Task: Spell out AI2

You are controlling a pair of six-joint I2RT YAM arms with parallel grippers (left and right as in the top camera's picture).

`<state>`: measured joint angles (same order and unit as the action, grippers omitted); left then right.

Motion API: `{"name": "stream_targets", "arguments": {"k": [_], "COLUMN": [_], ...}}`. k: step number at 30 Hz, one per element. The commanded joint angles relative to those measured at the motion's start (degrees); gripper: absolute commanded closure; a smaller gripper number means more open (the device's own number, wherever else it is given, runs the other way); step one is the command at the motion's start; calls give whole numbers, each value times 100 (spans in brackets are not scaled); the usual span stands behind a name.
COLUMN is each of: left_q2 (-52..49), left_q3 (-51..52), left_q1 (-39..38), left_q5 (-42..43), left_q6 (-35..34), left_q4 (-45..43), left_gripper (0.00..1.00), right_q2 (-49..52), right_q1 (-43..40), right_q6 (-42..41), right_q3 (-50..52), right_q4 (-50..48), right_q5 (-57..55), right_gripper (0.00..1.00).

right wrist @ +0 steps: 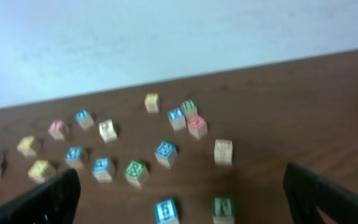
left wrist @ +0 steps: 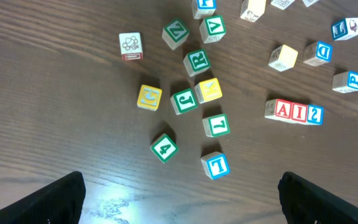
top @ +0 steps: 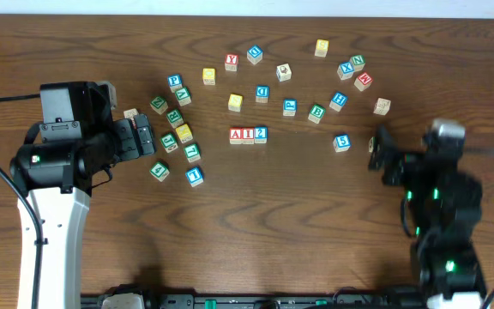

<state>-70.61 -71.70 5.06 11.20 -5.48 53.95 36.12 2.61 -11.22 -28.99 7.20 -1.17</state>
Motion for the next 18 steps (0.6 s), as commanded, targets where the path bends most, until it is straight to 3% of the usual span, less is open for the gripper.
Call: {"name": "stream_targets", "arguments": {"k": [1, 9, 18], "left_q2": [20, 20, 20], "left_q3": [-85, -85, -85], "left_q1": [17, 17, 17], "left_q5": [-35, -35, -35], "left_q6": [96, 96, 96], "left_q4": [26, 26, 26], "left_gripper": [2, 2, 3], "right_q2": [-782, -2529, -3311], "right_q1": [-70, -70, -70], "right_q6": [105, 44, -46], "right_q3": [809, 2826, 2868], "right_q4": [-280, -1572, -356], "right_q5": [282, 354, 389], "right_gripper": [1, 1, 1]}}
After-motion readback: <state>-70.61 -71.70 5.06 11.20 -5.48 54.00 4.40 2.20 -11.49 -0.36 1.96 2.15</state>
